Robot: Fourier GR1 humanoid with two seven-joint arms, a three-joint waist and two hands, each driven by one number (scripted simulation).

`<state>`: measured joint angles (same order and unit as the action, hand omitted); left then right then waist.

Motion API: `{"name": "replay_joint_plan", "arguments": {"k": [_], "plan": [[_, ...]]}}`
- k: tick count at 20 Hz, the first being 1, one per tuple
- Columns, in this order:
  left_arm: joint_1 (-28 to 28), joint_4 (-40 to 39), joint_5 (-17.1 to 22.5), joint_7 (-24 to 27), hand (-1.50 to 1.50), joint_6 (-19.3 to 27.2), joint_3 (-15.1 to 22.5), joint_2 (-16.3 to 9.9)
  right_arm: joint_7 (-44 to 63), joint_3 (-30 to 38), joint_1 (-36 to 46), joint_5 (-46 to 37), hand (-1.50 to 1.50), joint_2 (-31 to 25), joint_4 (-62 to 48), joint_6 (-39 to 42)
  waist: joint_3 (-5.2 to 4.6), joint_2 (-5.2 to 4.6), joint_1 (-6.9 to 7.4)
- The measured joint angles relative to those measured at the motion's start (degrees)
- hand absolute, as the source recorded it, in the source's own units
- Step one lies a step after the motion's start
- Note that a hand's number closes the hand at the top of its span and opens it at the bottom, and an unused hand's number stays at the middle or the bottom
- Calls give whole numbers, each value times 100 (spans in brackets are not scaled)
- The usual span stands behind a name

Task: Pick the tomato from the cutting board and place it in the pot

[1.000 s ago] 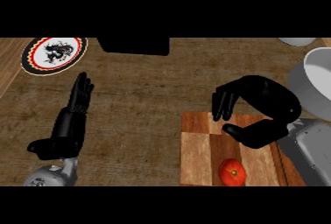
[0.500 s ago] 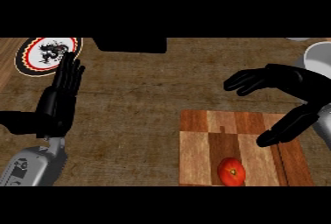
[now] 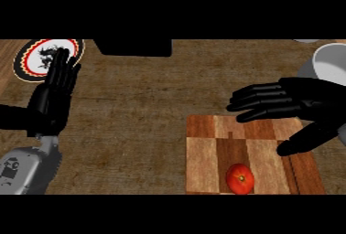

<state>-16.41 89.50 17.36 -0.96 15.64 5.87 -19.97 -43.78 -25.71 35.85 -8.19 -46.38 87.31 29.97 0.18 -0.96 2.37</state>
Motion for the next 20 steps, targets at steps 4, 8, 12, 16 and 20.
{"name": "replay_joint_plan", "arguments": {"k": [4,8,12,16,20], "plan": [[-52,-94,5,-3,0,-37,-77,-12,-328,-503,64,-556,-150,-264,21,-379,-7,30,-56],[-39,-179,1,2,0,-114,-140,-22,-468,-961,105,-1003,-150,-303,-63,-641,-13,54,-100],[43,-212,16,67,0,-206,-254,-39,-512,-1343,81,-1400,-150,-240,-227,-809,-16,68,-127],[64,-271,-16,123,0,-272,-320,-17,-519,-1642,126,-1709,-150,-54,-426,-866,-17,75,-148],[54,-275,-78,129,0,-287,-350,45,-676,-1848,24,-2019,-150,114,-620,-1078,-17,81,-171]]}}
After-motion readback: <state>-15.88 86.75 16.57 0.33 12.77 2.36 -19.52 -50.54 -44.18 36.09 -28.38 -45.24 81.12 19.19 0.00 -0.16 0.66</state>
